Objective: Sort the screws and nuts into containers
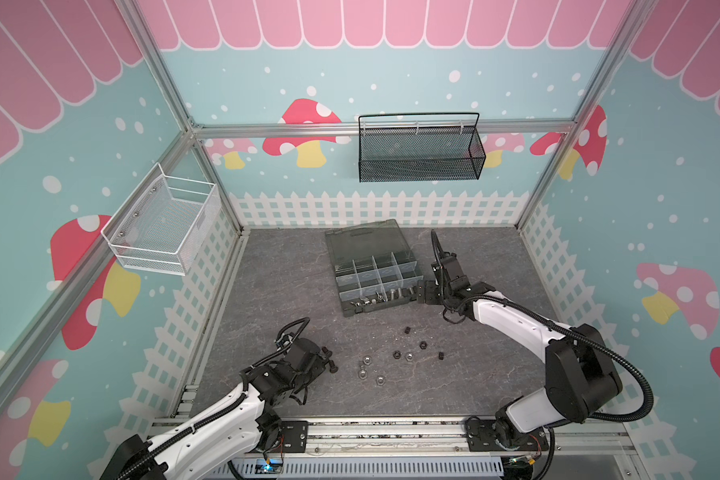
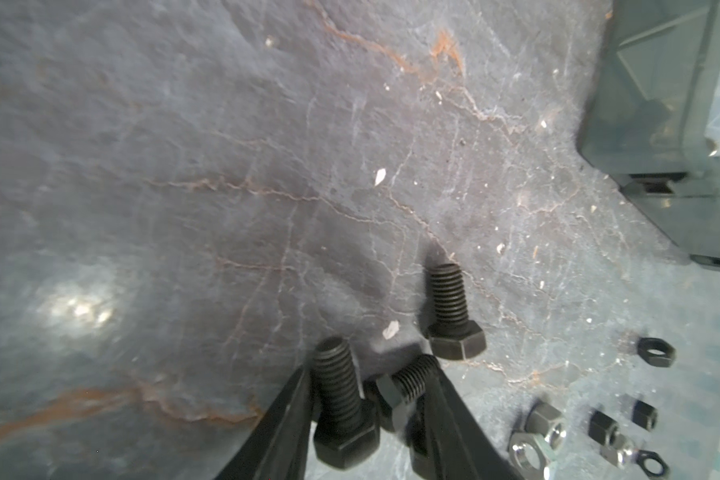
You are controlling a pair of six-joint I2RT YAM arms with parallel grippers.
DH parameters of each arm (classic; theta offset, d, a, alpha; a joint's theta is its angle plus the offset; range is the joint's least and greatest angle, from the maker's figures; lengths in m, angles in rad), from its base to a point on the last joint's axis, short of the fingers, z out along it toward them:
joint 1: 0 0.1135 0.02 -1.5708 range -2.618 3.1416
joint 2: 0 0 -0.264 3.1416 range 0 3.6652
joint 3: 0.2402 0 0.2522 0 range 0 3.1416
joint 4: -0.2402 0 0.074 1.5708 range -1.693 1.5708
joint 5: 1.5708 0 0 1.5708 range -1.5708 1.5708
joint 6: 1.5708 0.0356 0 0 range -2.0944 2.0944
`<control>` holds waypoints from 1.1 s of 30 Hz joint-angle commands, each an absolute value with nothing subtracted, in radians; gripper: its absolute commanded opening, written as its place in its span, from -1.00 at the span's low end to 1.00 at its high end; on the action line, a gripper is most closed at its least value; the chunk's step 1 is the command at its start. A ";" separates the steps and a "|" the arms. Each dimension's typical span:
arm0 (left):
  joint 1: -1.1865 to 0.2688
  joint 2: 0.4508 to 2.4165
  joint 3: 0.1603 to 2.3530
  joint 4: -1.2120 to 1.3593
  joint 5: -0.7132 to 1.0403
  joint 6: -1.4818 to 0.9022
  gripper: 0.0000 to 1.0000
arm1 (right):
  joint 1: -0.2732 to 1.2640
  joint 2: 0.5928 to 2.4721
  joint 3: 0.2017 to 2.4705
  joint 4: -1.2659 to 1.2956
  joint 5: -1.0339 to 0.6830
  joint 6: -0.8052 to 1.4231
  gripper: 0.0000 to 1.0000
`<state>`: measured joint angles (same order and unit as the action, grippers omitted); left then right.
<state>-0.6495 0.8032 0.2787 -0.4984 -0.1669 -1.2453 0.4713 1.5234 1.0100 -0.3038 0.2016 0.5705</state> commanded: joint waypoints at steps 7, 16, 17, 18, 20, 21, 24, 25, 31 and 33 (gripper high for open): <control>-0.619 0.890 0.366 -0.645 -0.187 -1.202 -0.33 | 0.472 1.573 1.008 -0.283 0.165 0.590 0.96; -0.609 0.986 0.422 -0.646 -0.172 -1.173 -0.48 | 0.471 1.605 1.025 -0.280 0.153 0.565 0.96; -0.609 0.996 0.426 -0.647 -0.169 -1.171 -0.48 | 0.471 1.605 1.026 -0.279 0.152 0.564 0.96; -0.608 1.008 0.430 -0.649 -0.163 -1.169 -0.48 | 0.471 1.604 1.026 -0.278 0.151 0.562 0.96; -0.608 1.028 0.441 -0.653 -0.156 -1.163 -0.48 | 0.470 1.602 1.025 -0.277 0.147 0.561 0.96; -0.607 1.040 0.446 -0.656 -0.153 -1.159 -0.48 | 0.471 1.600 1.025 -0.276 0.144 0.560 0.96; -0.604 1.071 0.457 -0.661 -0.151 -1.151 -0.48 | 0.470 1.585 1.016 -0.271 0.136 0.561 0.96; -0.604 1.082 0.461 -0.661 -0.148 -1.149 -0.47 | 0.471 1.578 1.010 -0.267 0.133 0.561 0.96; -0.594 1.120 0.482 -0.689 -0.134 -1.124 -0.35 | 0.471 1.551 0.984 -0.255 0.119 0.570 0.96; -0.585 1.131 0.495 -0.703 -0.134 -1.111 -0.37 | 0.471 1.545 0.979 -0.255 0.116 0.576 0.96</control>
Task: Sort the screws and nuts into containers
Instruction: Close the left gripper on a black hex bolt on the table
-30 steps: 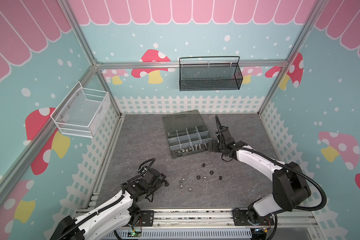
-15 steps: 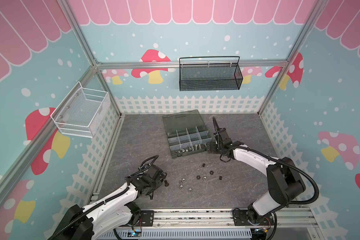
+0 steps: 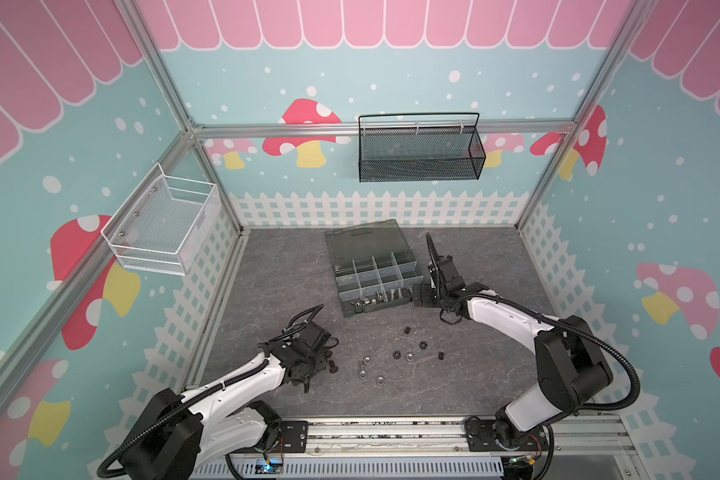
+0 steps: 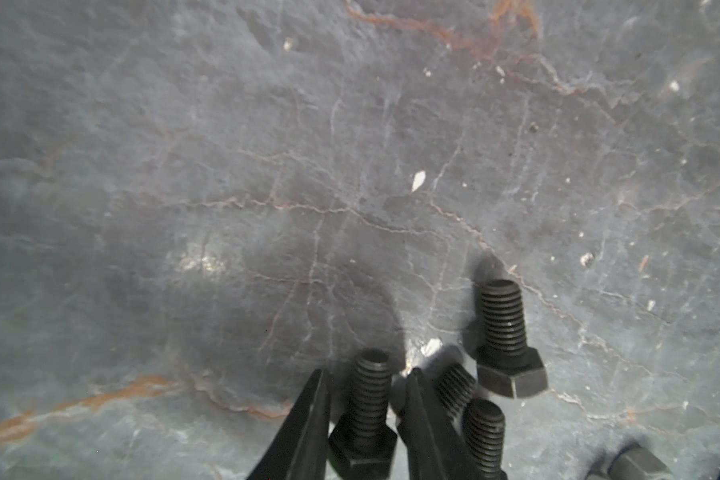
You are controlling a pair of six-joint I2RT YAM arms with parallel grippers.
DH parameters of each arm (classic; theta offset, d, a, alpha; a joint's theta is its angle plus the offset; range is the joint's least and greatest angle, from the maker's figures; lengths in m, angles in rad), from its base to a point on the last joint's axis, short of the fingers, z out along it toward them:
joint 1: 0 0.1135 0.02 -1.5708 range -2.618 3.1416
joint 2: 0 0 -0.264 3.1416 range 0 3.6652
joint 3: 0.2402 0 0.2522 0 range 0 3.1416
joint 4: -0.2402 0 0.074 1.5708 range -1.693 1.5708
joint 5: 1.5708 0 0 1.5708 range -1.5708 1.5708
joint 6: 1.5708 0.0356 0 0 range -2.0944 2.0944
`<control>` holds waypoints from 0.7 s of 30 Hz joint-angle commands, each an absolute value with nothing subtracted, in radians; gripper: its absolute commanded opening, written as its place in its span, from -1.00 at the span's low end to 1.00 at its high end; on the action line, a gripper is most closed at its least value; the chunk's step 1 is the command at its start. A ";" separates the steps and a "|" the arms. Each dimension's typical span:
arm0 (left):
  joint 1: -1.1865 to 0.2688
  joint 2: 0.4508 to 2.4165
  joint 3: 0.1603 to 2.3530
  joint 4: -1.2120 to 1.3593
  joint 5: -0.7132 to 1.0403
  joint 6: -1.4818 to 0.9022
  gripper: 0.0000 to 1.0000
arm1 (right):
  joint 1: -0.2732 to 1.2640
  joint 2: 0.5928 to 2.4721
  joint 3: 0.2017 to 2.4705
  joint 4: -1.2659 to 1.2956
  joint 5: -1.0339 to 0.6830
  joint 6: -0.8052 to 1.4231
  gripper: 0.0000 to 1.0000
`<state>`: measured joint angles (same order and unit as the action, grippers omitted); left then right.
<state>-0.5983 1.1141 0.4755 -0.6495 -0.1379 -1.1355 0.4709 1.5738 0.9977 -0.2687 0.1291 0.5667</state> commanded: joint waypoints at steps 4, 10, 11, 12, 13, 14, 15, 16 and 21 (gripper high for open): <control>-0.565 1.154 0.517 -0.731 -0.130 -1.085 -0.37 | 0.470 1.534 0.969 -0.249 0.114 0.582 0.96; -0.545 1.195 0.551 -0.747 -0.126 -1.056 -0.37 | 0.471 1.527 0.960 -0.244 0.110 0.583 0.96; -0.544 1.204 0.558 -0.747 -0.126 -1.051 -0.39 | 0.471 1.526 0.959 -0.244 0.112 0.582 0.96; -0.544 1.215 0.561 -0.747 -0.122 -1.051 -0.42 | 0.470 1.526 0.959 -0.244 0.115 0.581 0.96; -0.543 1.221 0.564 -0.745 -0.120 -1.049 -0.45 | 0.471 1.526 0.959 -0.245 0.116 0.580 0.96; -0.544 1.230 0.566 -0.745 -0.116 -1.050 -0.49 | 0.471 1.526 0.958 -0.245 0.117 0.577 0.96; -0.543 1.236 0.566 -0.743 -0.112 -1.050 -0.54 | 0.471 1.526 0.957 -0.244 0.122 0.575 0.96; -0.543 1.240 0.566 -0.740 -0.110 -1.051 -0.57 | 0.471 1.526 0.957 -0.245 0.122 0.575 0.96; -0.543 1.248 0.560 -0.726 -0.105 -1.058 -0.74 | 0.469 1.527 0.958 -0.245 0.122 0.574 0.96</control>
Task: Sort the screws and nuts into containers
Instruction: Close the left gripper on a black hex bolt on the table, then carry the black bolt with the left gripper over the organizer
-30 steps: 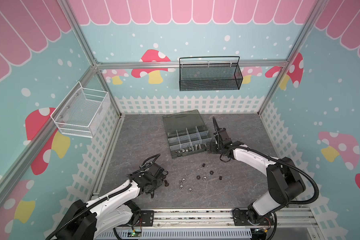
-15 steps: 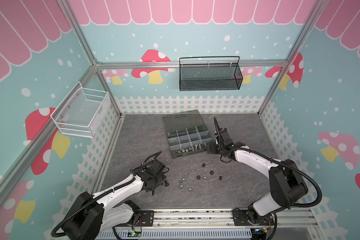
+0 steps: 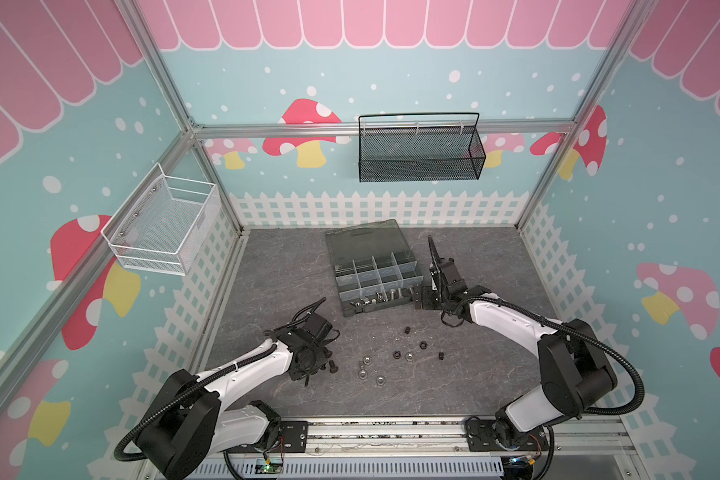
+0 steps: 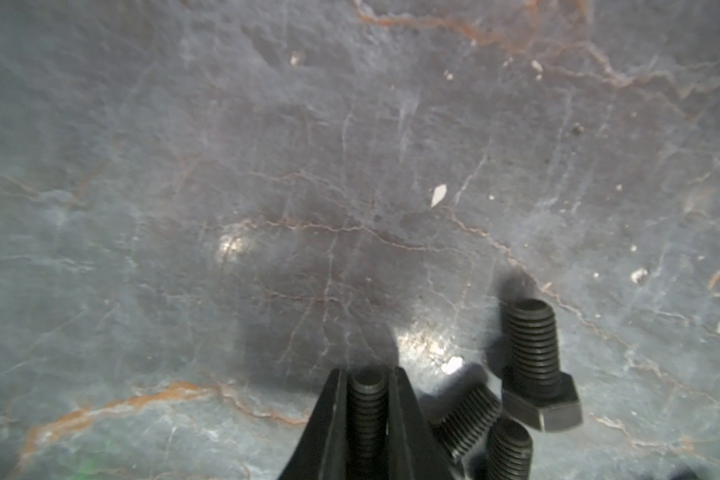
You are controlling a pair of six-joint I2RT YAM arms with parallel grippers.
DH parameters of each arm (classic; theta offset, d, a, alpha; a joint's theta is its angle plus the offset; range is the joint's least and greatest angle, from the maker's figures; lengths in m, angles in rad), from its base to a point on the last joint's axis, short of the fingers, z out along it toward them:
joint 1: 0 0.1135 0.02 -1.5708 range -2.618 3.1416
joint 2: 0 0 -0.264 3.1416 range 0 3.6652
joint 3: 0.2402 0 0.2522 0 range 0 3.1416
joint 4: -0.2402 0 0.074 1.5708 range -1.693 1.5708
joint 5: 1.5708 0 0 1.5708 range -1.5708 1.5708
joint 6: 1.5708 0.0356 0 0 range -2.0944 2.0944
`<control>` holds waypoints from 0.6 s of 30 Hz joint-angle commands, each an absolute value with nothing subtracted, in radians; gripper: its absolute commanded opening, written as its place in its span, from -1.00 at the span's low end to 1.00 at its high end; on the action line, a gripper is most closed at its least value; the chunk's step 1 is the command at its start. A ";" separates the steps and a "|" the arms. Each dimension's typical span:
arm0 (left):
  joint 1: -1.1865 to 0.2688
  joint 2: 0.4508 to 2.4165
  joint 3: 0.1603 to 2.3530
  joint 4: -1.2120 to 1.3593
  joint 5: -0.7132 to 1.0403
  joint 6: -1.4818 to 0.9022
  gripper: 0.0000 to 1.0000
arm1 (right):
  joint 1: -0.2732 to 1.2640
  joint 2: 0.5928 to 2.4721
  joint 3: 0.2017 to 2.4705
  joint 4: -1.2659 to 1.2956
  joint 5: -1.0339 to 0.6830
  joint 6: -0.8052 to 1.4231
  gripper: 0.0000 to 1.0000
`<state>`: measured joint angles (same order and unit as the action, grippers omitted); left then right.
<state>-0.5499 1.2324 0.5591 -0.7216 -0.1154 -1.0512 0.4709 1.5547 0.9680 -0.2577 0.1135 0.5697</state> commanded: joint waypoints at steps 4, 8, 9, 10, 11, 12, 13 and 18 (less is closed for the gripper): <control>-0.542 1.237 0.550 -0.706 -0.101 -1.066 -0.90 | 0.469 1.529 0.957 -0.244 0.116 0.574 0.96; -0.538 1.208 0.547 -0.681 -0.113 -1.064 -0.99 | 0.469 1.517 0.953 -0.244 0.125 0.576 0.96; -0.537 1.197 0.546 -0.671 -0.119 -1.063 -1.00 | 0.469 1.513 0.953 -0.244 0.134 0.576 0.96; -0.536 1.186 0.549 -0.666 -0.124 -1.060 -1.00 | 0.468 1.506 0.953 -0.244 0.141 0.576 0.96; -0.532 1.176 0.554 -0.663 -0.132 -1.055 -1.00 | 0.469 1.498 0.951 -0.244 0.150 0.576 0.96; -0.530 1.167 0.564 -0.661 -0.141 -1.046 -1.00 | 0.469 1.489 0.952 -0.244 0.157 0.578 0.96; -0.527 1.160 0.574 -0.661 -0.149 -1.039 -1.00 | 0.469 1.481 0.950 -0.243 0.163 0.578 0.96; -0.518 1.153 0.656 -0.655 -0.176 -0.965 -1.00 | 0.469 1.435 0.941 -0.241 0.192 0.580 0.96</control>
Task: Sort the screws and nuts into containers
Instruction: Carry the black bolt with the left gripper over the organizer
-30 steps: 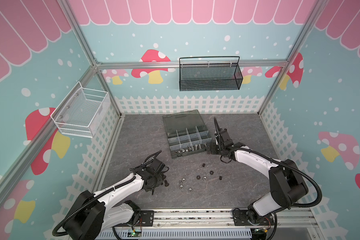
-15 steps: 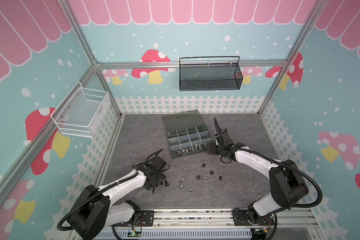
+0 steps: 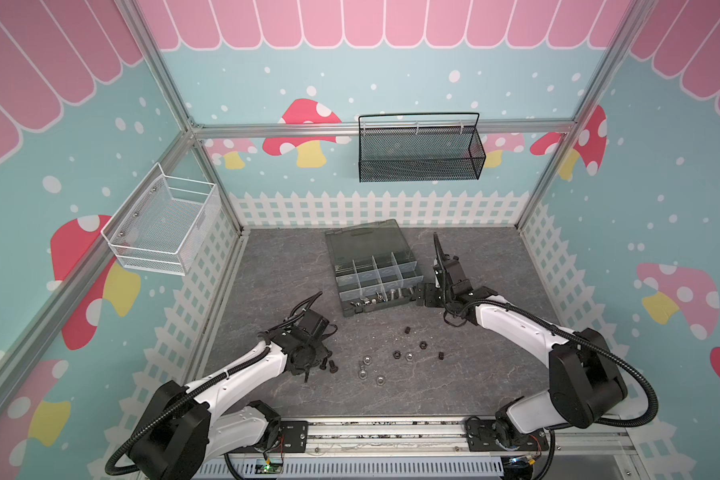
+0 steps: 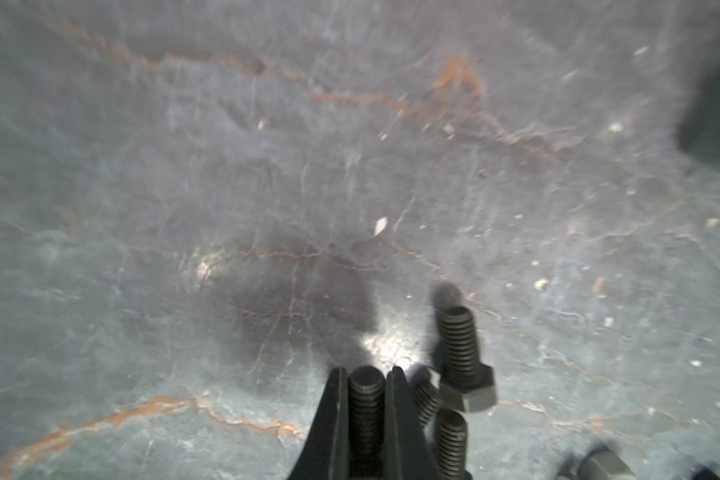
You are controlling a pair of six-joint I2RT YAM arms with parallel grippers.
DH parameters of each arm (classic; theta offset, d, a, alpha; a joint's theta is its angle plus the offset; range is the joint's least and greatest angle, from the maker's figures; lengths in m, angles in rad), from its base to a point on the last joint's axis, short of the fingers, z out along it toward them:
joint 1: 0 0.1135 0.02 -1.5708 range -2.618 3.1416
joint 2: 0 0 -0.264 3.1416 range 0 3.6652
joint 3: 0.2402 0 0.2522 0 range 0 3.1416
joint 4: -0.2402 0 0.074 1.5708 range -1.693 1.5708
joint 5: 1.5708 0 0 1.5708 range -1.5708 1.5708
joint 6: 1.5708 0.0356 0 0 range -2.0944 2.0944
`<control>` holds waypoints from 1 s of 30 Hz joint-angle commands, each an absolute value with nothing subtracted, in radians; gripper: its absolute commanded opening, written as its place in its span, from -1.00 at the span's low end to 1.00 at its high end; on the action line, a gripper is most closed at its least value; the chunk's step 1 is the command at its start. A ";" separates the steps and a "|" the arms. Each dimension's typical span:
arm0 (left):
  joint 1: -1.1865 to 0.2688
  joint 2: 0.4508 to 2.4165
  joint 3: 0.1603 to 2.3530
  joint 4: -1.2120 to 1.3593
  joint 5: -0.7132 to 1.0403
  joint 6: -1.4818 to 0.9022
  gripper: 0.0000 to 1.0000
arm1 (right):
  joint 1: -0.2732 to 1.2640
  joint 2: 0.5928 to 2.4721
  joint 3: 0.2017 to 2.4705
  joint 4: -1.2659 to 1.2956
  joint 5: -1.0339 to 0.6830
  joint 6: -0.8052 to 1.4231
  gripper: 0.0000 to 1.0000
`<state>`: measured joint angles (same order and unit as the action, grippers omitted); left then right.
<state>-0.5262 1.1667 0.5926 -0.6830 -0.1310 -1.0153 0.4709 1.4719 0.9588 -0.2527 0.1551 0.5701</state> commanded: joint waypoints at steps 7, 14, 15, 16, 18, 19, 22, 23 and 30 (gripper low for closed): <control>-0.515 1.204 0.767 -0.579 -0.183 -0.864 -1.00 | 0.467 1.395 0.927 -0.241 0.220 0.586 0.96; -0.496 1.338 0.895 -0.428 -0.150 -0.791 -1.00 | 0.468 1.366 0.923 -0.228 0.221 0.601 0.96; -0.492 1.368 0.921 -0.410 -0.138 -0.779 -1.00 | 0.469 1.362 0.922 -0.227 0.220 0.601 0.96; -0.489 1.396 0.945 -0.398 -0.127 -0.767 -1.00 | 0.468 1.359 0.922 -0.227 0.222 0.602 0.96; -0.481 1.468 1.016 -0.387 -0.109 -0.740 -1.00 | 0.468 1.352 0.921 -0.227 0.223 0.603 0.96; -0.478 1.499 1.046 -0.385 -0.099 -0.728 -1.00 | 0.468 1.349 0.920 -0.226 0.225 0.604 0.96; -0.467 1.597 1.149 -0.369 -0.075 -0.692 -1.00 | 0.468 1.338 0.917 -0.223 0.225 0.609 0.96; -0.464 1.631 1.183 -0.365 -0.072 -0.681 -1.00 | 0.468 1.334 0.916 -0.224 0.225 0.611 0.96; -0.428 1.829 1.369 -0.367 -0.028 -0.651 -1.00 | 0.468 1.321 0.914 -0.224 0.224 0.612 0.96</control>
<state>-0.4427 1.7847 1.3197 -0.3820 -0.0570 -0.6834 0.4709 1.3430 0.9298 -0.2310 0.2134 0.5964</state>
